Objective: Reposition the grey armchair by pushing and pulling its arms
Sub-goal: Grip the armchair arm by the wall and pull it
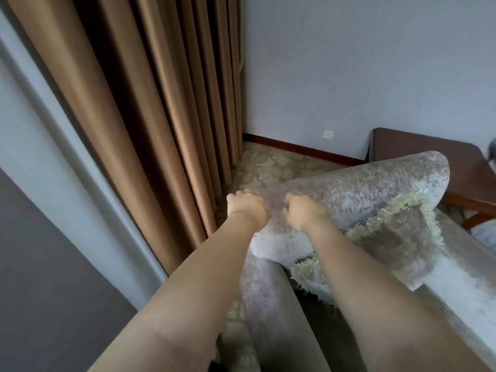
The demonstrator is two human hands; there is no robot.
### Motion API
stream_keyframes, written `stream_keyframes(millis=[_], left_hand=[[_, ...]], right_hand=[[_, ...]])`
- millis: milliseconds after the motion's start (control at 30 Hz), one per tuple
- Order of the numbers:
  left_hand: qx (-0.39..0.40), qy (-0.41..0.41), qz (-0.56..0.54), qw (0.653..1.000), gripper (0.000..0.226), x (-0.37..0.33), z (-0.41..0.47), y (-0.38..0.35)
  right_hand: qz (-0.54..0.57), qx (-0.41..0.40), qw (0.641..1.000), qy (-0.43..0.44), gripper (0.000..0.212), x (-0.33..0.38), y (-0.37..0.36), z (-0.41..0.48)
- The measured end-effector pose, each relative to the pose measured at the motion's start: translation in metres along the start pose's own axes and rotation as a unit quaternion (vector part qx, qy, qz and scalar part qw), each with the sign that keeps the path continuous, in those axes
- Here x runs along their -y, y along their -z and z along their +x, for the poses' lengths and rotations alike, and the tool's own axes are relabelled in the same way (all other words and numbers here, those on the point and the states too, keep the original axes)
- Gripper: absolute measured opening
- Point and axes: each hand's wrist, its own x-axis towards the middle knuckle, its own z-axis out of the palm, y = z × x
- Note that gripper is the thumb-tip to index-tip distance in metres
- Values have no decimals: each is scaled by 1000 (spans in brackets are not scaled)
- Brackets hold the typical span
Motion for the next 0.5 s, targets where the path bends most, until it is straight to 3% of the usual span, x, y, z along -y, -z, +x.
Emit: stream_keyframes(millis=[233, 367, 500], left_hand=[[32, 21, -97, 995, 53, 2, 112, -44], [64, -45, -120, 990, 62, -13, 175, -87], [33, -41, -172, 984, 45, -21, 214, -120]], right_hand=[[6, -13, 1000, -18, 36, 16, -44, 88], [-19, 17, 1000, -12, 28, 10, -64, 152], [-35, 90, 995, 8, 35, -8, -93, 206]])
